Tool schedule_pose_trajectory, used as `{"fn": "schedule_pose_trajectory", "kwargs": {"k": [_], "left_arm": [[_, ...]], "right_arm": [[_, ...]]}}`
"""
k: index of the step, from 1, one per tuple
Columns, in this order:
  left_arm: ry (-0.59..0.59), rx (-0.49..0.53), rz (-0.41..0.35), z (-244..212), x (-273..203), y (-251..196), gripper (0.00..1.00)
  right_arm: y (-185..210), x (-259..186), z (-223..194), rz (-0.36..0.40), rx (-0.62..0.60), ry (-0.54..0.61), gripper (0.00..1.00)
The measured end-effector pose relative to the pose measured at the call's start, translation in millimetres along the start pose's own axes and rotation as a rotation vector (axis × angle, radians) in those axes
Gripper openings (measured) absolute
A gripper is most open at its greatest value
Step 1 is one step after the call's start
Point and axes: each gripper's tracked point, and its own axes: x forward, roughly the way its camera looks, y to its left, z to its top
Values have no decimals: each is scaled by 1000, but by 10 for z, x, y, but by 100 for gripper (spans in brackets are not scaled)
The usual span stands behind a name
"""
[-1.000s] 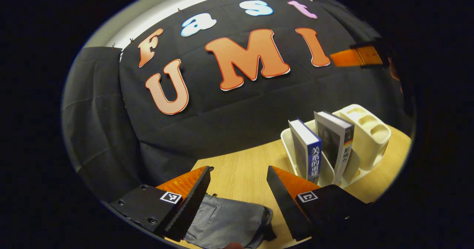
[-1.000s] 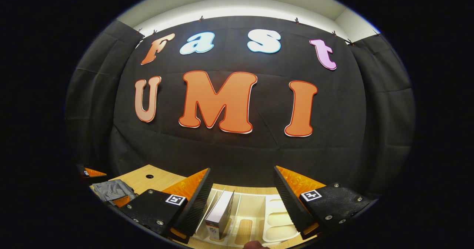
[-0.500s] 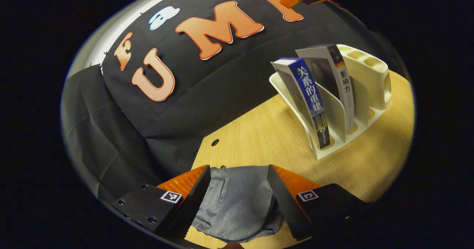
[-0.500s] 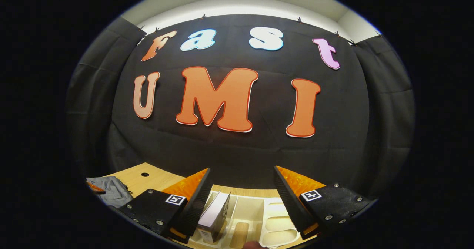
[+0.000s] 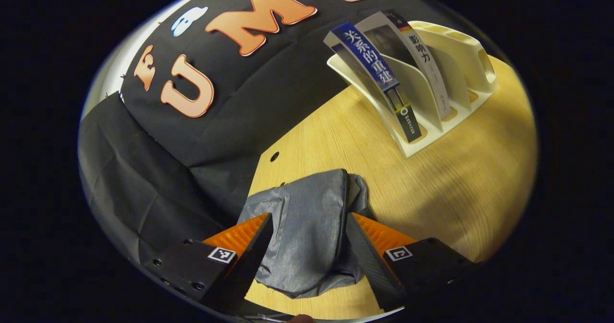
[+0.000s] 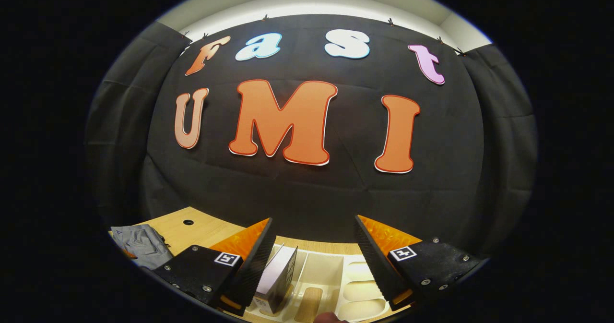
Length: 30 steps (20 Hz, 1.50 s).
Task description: Open the schoolbag, grab two books from the bookshelf and put them into the schoolbag.
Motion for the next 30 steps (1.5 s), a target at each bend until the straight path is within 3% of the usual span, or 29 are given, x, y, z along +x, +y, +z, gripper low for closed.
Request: {"fn": "schedule_pose_trajectory", "kwargs": {"k": [10,17,21,24,25,26,30], "left_arm": [[27,58,175,-155,72,298,95],[81,38,229,-216,335,759,89],[74,8,164,-246,436,808,74],[53,-35,104,-197,448,894,51],[47,-48,82,-175,445,923,35],[38,-65,58,-153,448,960,25],[10,-105,-43,-135,431,1071,17]], "right_arm": [[-52,48,-45,12,6,7,97],[-65,29,-52,17,15,17,97],[-44,-24,-3,5,8,17,97],[14,-77,14,-14,-8,25,97],[40,-99,34,-21,-11,29,97],[74,-127,52,-29,-11,35,97],[235,-223,142,-63,-24,51,97]]}}
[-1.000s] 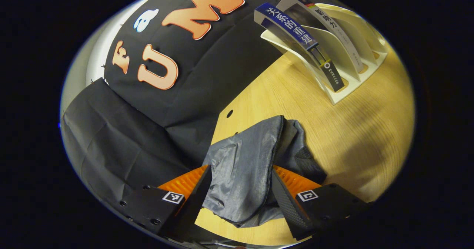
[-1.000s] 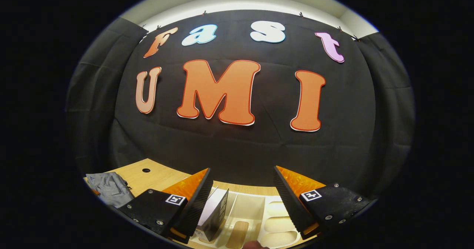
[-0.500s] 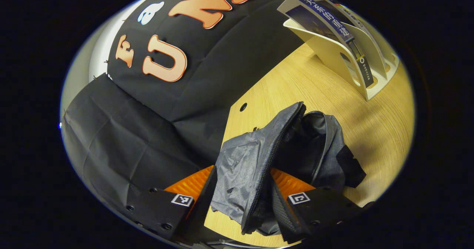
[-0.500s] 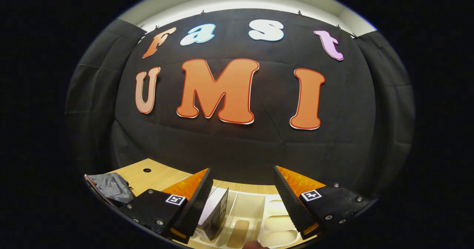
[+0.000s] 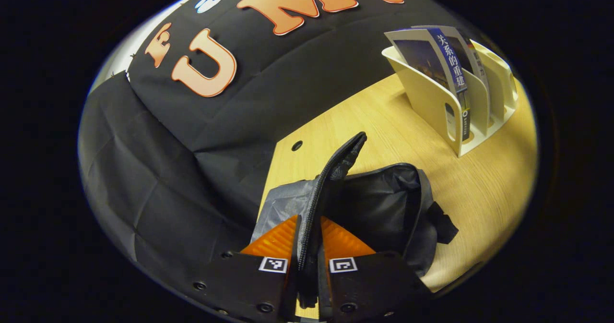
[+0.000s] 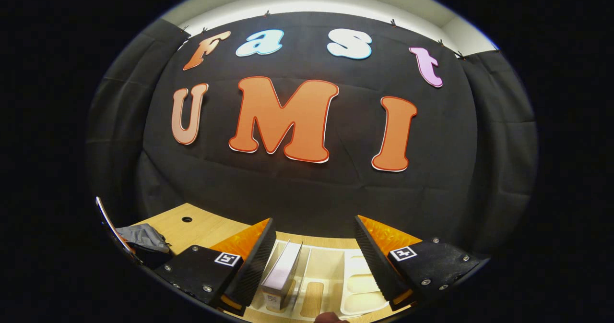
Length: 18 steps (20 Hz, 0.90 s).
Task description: Open the schoolbag, grab two books from the bookshelf and put them into the schoolbag.
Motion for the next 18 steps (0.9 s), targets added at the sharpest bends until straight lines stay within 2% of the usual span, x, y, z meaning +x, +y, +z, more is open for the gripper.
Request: {"fn": "schedule_pose_trajectory", "kwargs": {"k": [3,7,11,14,16,18], "left_arm": [[-26,-1,-78,80,-20,70,12],[-44,6,-165,196,-30,224,10],[-42,-13,-270,317,-58,368,8],[-9,-33,-353,286,-5,481,8],[-9,-35,-402,341,6,560,7],[-8,-20,-430,404,1,661,9]], "right_arm": [[149,-30,73,-16,-21,21,97],[397,-8,87,22,-28,90,97],[720,55,-29,116,-18,227,97],[996,46,-56,207,52,309,97],[1083,94,-72,227,55,353,98],[1126,156,-122,237,-1,390,97]]}}
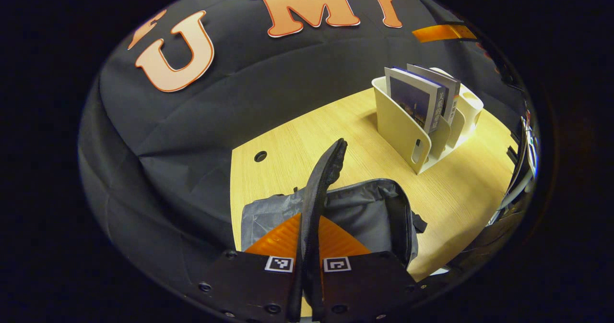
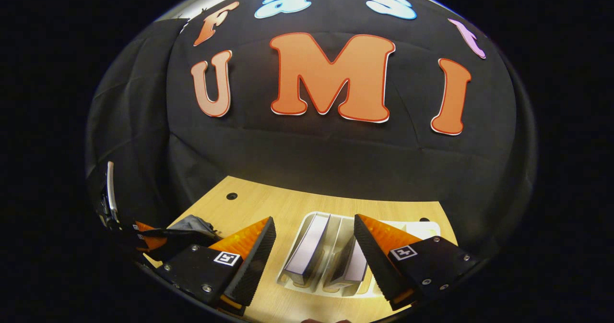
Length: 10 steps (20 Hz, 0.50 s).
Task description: Open the schoolbag, grab two books from the bookshelf and put them into the schoolbag.
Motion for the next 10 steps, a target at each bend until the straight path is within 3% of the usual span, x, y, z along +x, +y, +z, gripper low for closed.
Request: {"fn": "schedule_pose_trajectory", "kwargs": {"k": [4,8,10], "left_arm": [[25,-8,-50,83,-47,178,8],[53,-41,-86,131,-73,363,9],[62,-37,-97,136,-78,382,9]], "right_arm": [[46,195,-175,9,-45,131,98],[200,343,-581,97,68,361,98],[181,415,-624,89,96,412,98]]}}
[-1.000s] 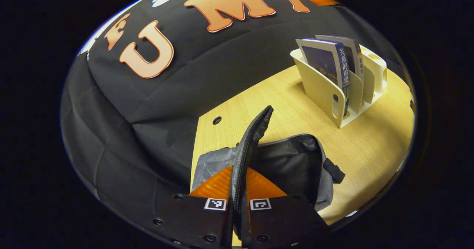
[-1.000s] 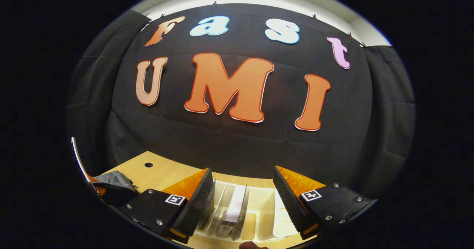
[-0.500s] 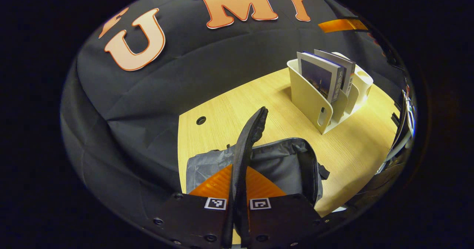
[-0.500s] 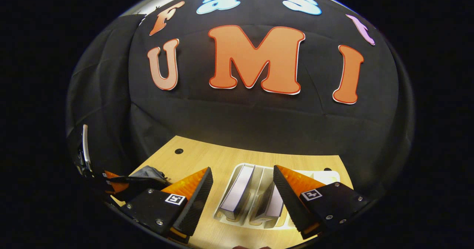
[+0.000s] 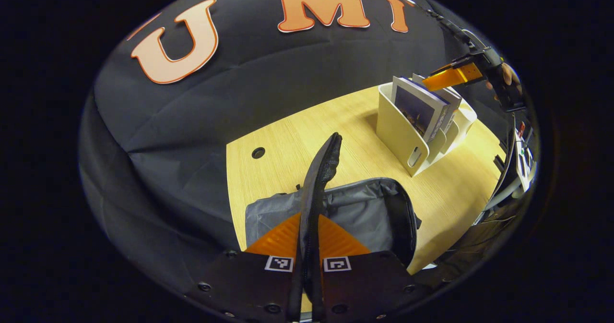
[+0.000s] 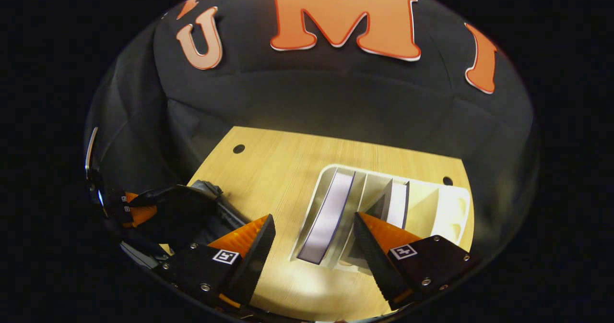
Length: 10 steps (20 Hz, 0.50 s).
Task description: Open the schoolbag, grab two books from the bookshelf and put them into the schoolbag.
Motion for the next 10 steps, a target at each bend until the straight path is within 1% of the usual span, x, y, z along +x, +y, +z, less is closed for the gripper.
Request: {"fn": "schedule_pose_trajectory", "kwargs": {"k": [4,6,10], "left_arm": [[37,18,-13,22,-13,35,7],[56,30,-25,33,-8,54,8],[81,41,-33,54,3,98,9]], "right_arm": [[-52,230,-27,-16,82,103,97],[-73,341,-45,-21,121,158,94],[-80,536,-104,-19,166,259,88]]}}
